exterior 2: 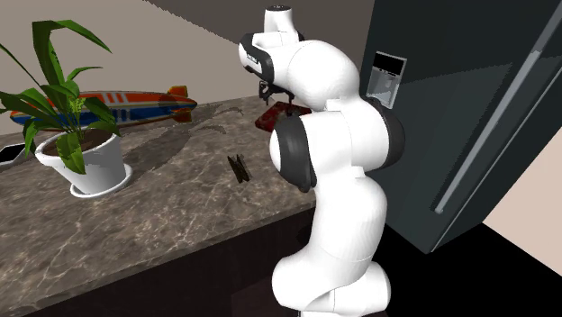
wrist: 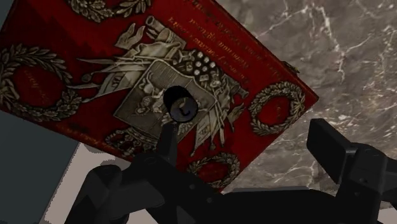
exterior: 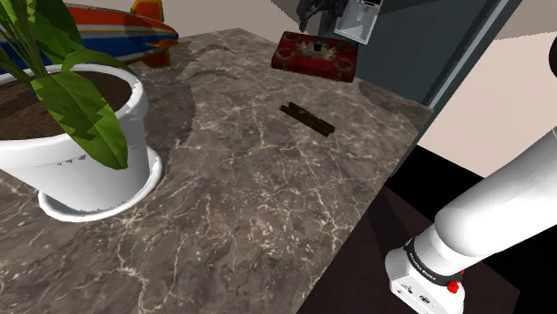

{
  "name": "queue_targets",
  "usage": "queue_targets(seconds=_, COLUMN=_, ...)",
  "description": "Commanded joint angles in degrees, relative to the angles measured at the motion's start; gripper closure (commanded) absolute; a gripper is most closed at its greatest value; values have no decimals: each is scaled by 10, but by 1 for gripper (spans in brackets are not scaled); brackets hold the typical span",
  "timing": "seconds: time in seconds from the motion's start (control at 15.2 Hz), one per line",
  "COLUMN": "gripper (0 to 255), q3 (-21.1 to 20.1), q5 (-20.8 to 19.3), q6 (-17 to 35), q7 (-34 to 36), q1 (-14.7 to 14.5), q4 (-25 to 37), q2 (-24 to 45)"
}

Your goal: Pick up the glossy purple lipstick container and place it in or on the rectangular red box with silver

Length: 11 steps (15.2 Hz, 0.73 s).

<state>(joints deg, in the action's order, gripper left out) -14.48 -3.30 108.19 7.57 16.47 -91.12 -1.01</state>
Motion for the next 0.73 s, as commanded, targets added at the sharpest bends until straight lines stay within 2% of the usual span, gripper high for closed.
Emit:
queue_targets(seconds=0.0, gripper=0, q3=0, q5=1, q6=-18, q7=-1, q1=0, q4=16, q2=-2)
queue_targets(seconds=0.2, gripper=0, q3=-1, q5=1, q6=-71, q7=-1, q1=-1, q4=67, q2=-5)
queue_targets(seconds=0.66, gripper=0, q3=-1, q5=1, q6=-71, q7=-1, q1=-1, q4=67, q2=-5)
